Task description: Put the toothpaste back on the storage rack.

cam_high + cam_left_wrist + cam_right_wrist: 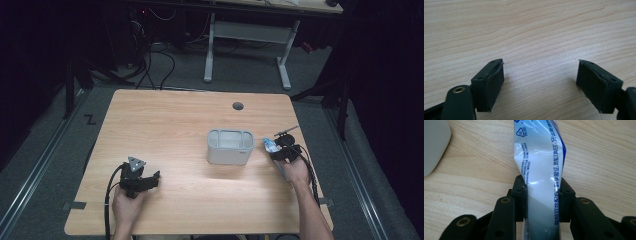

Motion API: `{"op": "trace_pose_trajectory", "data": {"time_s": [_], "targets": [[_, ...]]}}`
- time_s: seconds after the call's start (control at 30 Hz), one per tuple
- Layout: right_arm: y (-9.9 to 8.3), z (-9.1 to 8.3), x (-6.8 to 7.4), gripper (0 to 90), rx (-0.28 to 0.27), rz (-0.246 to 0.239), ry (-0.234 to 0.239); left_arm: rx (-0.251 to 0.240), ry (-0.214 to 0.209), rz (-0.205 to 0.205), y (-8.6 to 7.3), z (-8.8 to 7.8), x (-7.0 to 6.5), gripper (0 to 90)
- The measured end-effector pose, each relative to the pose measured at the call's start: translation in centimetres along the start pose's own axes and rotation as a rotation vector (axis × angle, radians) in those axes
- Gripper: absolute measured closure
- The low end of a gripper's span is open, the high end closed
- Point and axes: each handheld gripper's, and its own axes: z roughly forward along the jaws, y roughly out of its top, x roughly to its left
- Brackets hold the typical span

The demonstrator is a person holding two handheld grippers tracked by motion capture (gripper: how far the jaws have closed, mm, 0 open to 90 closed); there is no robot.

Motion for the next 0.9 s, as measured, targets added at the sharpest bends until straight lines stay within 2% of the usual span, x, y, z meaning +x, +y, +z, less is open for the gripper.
{"op": "trace_pose_trajectory", "data": {"time_s": [0.4, 0.73, 0.9], "targets": [[-0.6, -0.5, -0.9, 68.7, -0.042, 0.054, 0.066, 0.002, 0.001, 0.000, 0.0, 0.0, 0.0, 23.0], [-1.2, -1.3, -1.4, 68.6, -0.108, 0.094, 0.132, 0.002, -0.001, -0.001, 0.0, 0.0, 0.0, 22.6], [-1.3, -2.0, -1.5, 68.6, -0.157, 0.100, 0.144, 0.002, -0.001, 0.000, 0.0, 0.0, 0.0, 22.7]]}}
